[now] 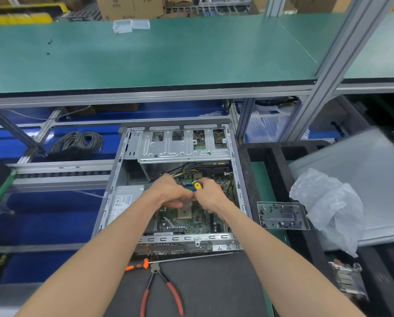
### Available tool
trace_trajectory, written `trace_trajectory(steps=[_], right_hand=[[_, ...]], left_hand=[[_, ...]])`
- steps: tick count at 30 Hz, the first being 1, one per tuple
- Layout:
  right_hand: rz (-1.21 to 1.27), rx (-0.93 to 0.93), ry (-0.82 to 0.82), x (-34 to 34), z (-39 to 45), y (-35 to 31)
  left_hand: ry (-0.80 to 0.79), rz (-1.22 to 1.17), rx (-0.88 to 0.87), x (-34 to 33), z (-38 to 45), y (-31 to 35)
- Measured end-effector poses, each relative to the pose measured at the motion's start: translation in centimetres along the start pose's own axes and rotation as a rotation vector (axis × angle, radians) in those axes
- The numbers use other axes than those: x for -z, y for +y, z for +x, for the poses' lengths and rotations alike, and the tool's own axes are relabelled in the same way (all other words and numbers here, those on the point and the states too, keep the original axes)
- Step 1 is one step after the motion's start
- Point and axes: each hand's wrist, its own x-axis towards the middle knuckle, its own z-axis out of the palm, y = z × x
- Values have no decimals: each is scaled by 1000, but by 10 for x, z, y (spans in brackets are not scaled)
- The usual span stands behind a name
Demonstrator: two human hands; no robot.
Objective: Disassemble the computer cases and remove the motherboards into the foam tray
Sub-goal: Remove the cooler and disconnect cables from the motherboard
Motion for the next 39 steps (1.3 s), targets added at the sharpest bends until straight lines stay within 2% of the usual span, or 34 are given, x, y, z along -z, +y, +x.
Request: trace_trajectory(steps=[5, 8, 11, 15, 20, 25, 28, 32, 36, 39], right_hand=[[399, 28, 80, 6, -12, -18], [548, 148, 114, 23, -24, -41], [456, 363, 141, 46, -39, -62], [125, 578, 146, 71, -60, -78], [-24, 672, 65, 94, -76, -75], [-70, 713, 123, 115, -82, -69], [-112, 707, 166, 128, -86, -66], [-158, 703, 234, 151, -87, -59], [-269, 602, 383, 192, -75, -29], [-367, 500, 408, 205, -55, 2]], left_hand=[[-104, -600, -153, 28, -12, -7], [-198, -912, -245, 38, -16, -12], [-326, -1070, -334, 43, -18, -13], [-524, -1231, -453, 38, -20, -5], [-646, -1192, -566, 21, -24, 17], [-817, -1218, -532, 5, -27, 38], [-858, -1194, -532, -3, -27, 49], [-833, -1156, -486, -6, -28, 60], [-673, -1124, -409, 0, -22, 52], [-600, -1055, -434, 2, -20, 42]])
